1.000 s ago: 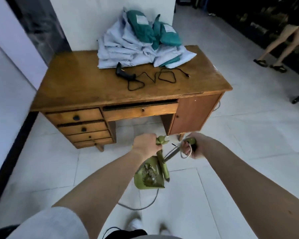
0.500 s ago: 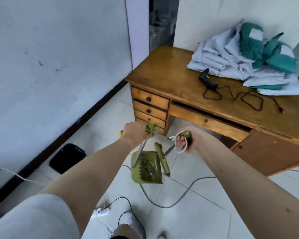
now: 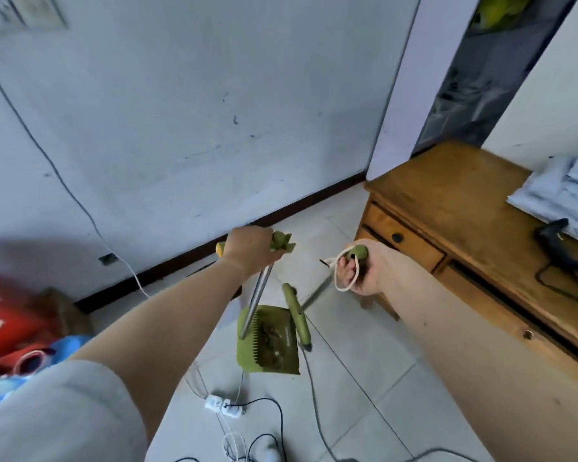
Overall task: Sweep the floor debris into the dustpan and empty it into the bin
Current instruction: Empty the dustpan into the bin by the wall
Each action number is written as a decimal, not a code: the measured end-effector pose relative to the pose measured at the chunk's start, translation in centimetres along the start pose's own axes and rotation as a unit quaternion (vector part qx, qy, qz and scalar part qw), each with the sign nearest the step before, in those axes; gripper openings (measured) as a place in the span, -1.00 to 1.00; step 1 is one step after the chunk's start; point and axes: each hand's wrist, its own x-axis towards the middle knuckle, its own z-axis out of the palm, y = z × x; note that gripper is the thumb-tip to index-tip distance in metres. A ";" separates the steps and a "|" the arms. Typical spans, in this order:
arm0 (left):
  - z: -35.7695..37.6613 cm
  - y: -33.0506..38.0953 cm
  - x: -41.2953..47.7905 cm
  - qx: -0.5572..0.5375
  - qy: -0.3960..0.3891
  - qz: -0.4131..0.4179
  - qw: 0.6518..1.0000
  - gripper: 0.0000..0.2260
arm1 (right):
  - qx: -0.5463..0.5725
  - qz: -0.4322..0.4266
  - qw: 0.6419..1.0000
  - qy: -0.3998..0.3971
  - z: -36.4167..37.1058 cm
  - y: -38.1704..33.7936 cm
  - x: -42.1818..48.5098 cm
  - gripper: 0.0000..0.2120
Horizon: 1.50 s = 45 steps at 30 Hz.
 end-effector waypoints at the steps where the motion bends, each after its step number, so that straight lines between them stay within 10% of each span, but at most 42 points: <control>1: -0.2 -1.3 -0.1 0.004 -0.001 -0.019 1.000 -0.62 | -0.019 0.001 1.000 -0.009 1.2 -0.4 0.5 -0.74; 27: -3.8 -12.3 6.5 0.064 0.049 -0.248 0.965 -0.70 | -0.325 0.038 0.938 -0.114 18.9 -16.0 10.5 -0.77; 45: -3.6 -21.2 11.0 0.140 0.038 -0.120 0.982 -0.65 | -0.382 0.044 0.914 -0.130 24.7 -22.2 14.9 -0.82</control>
